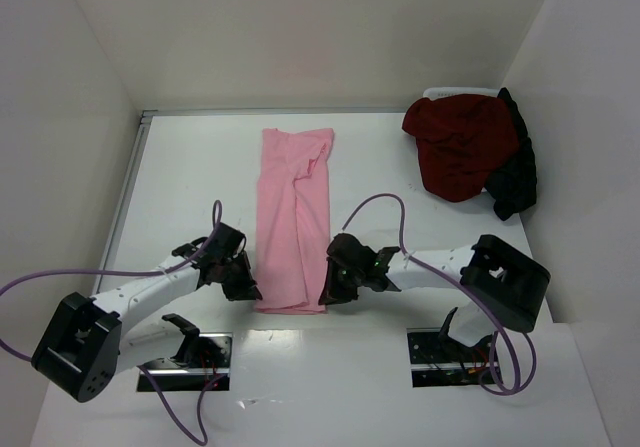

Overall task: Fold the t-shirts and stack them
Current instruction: Grab the bottom of the folded rectangular tshirt with both arms

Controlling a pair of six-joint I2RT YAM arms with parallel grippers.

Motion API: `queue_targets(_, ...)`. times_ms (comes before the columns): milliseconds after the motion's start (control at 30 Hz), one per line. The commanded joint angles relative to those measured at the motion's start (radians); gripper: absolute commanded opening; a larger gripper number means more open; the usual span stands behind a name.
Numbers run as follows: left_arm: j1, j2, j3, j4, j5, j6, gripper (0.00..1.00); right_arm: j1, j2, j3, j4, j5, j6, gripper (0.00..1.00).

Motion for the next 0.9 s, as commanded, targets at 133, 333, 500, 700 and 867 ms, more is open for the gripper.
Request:
queue_targets(133, -0.003, -0.021, 0.051, -0.026, -0.012, 0.015, 0.0, 0.008, -0.021, 0.044, -0.021, 0.061, -0.014, 0.0)
queue_targets(333, -0.003, -0.021, 0.198, -0.063, -0.046, 0.049, 0.0, -0.031, -0.079, 0.094, -0.059, 0.099, -0.044, 0.0)
queue_targets(500, -0.003, 0.075, 0.351, -0.102, -0.094, 0.118, 0.0, -0.106, -0.131, 0.159, -0.087, 0.089, -0.098, 0.0)
queue_targets(700, -0.003, 0.215, 0.483, -0.102, -0.16, 0.166, 0.0, -0.284, -0.113, 0.241, -0.062, 0.046, -0.215, 0.0)
queue_targets(867, 0.033, 0.348, 0.638, -0.102, -0.193, 0.215, 0.0, -0.353, 0.036, 0.385, -0.044, -0.008, -0.293, 0.0)
